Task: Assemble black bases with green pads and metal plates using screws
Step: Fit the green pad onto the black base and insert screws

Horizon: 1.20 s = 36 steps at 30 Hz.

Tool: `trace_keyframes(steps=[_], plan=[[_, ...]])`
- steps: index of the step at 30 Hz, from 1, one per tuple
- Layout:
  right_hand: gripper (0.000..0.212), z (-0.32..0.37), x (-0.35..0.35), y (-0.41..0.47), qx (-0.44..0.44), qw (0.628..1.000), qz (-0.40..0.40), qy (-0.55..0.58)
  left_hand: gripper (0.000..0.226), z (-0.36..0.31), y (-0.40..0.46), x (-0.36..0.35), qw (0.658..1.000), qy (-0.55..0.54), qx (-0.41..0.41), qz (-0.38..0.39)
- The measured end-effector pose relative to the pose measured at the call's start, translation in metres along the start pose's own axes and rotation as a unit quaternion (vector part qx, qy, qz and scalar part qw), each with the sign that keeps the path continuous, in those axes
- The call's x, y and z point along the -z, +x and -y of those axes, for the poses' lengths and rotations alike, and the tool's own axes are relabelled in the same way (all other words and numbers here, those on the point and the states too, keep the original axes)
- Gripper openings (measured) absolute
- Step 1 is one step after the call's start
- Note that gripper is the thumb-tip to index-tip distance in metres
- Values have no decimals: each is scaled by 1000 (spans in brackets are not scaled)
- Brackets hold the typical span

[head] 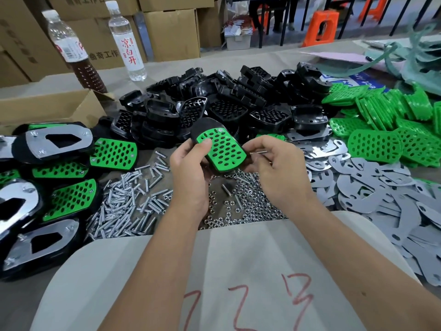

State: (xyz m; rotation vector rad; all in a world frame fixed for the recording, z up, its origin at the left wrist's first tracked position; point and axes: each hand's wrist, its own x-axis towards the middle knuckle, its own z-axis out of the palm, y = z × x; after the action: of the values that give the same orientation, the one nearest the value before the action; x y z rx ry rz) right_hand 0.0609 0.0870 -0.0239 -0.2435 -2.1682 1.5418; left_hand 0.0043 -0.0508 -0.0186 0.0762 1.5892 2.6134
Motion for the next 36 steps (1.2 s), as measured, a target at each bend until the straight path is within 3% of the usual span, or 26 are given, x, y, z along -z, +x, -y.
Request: trace_keyframes(steps=[4,9,16,22,28,36], plan=[[22,2,-1,-1,-6,997,-37,68,16,2,3,2,1000,-4,-3,1],[24,-2,7,0,66,991,-114,-40,21,4,3,4,999,37,-2,33],[11,5,8,-2,98,987,-127,20,41,7,1,2,990,97,-40,100],[10,4,7,1,140,980,-142,7,43,4,-5,-1,984,119,-21,134],[6,8,4,-3,124,979,-101,124,44,2,-6,-1,981,111,-29,156],[15,11,5,-4,114,984,-58,120,48,5,-1,6,979,100,-9,175]])
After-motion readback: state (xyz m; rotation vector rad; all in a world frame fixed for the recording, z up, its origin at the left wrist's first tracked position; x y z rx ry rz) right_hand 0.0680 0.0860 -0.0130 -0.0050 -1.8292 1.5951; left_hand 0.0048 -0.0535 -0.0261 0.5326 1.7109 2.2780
